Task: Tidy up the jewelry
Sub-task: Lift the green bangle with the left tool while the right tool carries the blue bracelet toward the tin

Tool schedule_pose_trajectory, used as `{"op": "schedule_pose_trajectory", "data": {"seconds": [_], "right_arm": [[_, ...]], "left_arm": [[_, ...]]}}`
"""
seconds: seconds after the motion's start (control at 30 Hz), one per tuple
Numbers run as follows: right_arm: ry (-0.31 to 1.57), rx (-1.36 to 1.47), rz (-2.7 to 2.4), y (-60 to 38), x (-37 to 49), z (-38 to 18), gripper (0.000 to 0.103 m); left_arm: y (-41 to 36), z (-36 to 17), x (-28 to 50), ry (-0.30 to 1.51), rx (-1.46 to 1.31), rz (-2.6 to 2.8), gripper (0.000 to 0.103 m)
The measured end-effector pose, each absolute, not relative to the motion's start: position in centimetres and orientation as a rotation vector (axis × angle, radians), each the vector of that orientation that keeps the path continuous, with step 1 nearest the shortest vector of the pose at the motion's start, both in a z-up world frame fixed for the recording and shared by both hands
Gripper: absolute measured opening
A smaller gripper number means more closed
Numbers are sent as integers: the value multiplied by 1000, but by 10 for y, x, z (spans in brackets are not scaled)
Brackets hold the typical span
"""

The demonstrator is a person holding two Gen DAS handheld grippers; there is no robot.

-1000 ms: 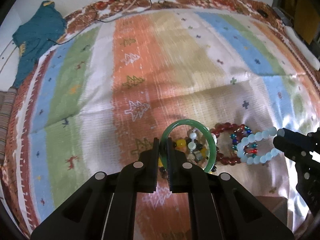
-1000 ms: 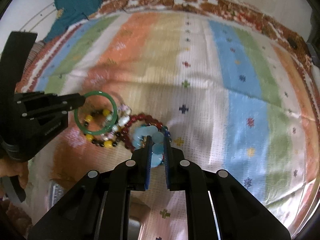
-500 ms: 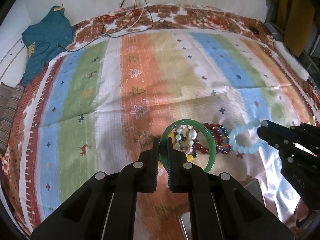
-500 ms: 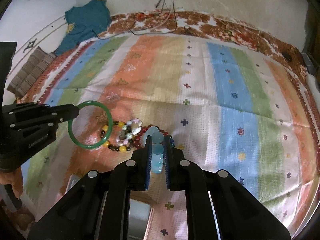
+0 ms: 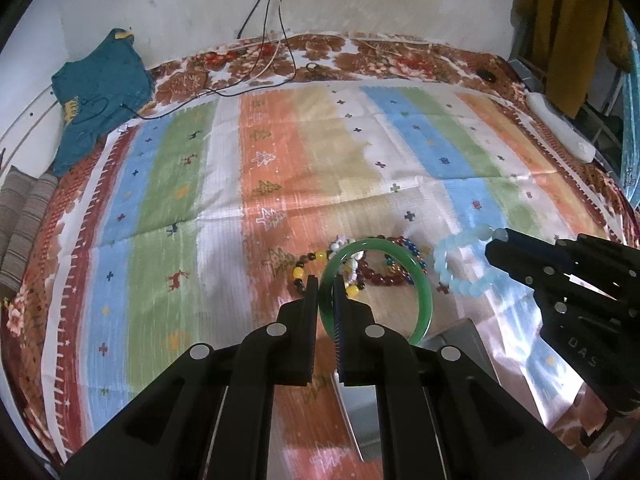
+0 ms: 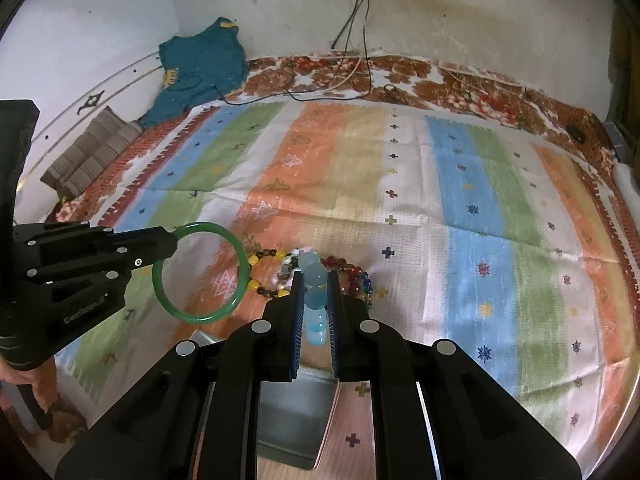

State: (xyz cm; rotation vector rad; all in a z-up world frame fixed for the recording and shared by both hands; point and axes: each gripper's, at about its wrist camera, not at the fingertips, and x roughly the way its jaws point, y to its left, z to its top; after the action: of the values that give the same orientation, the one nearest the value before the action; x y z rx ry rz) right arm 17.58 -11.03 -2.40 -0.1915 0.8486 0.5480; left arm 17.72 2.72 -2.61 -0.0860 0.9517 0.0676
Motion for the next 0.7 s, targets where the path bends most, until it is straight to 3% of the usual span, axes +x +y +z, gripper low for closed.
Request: {"op": "schedule_pose_trajectory", "data": {"seconds": [0.7], "right_arm": [[801,-206,573,-123,117,-13,12]], "left_arm": [[13,-13,113,894,-81,56,7]]}}
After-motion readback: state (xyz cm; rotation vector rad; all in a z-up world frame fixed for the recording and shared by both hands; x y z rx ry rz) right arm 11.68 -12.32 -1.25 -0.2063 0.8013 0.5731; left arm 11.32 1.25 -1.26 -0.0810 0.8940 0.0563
